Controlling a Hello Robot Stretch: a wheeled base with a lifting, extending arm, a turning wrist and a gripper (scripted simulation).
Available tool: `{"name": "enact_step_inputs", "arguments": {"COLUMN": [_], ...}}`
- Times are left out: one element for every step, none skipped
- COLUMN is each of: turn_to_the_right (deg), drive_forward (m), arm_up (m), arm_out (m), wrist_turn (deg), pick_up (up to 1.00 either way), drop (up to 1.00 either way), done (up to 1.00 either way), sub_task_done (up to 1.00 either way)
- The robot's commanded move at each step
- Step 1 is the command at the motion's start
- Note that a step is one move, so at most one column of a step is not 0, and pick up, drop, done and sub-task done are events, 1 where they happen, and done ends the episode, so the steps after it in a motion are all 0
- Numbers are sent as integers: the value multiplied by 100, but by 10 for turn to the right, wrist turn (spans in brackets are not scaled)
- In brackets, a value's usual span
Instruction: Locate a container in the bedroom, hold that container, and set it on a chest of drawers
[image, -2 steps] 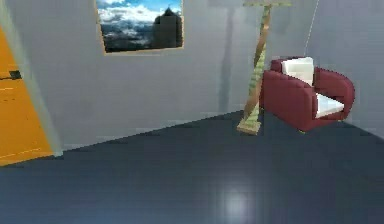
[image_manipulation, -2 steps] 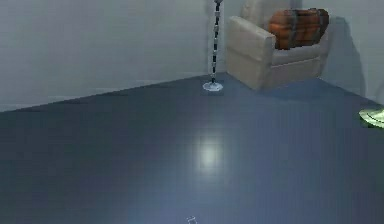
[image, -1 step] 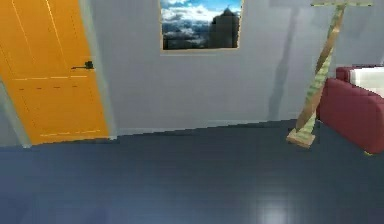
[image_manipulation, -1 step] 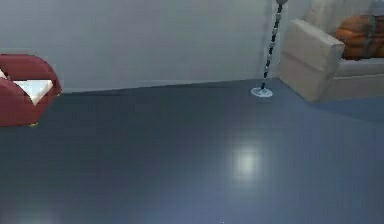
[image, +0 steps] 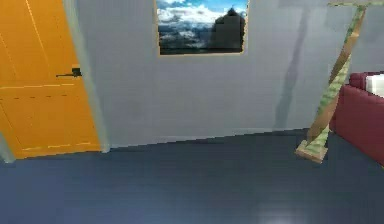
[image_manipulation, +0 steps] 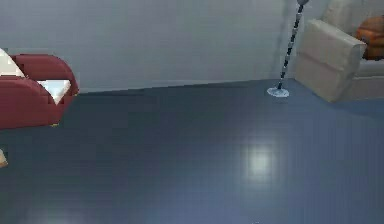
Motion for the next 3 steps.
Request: {"name": "enact_step_inputs", "arguments": {"turn_to_the_right": [-450,-450,-450], "drive_forward": [0,0,0], "arm_up": [0,0,0], "arm_out": [0,0,0], "wrist_turn": [0,0,0], "pick_up": [0,0,0], "drop": [0,0,0], "done": [0,0,0], "sub_task_done": [0,0,0]}}
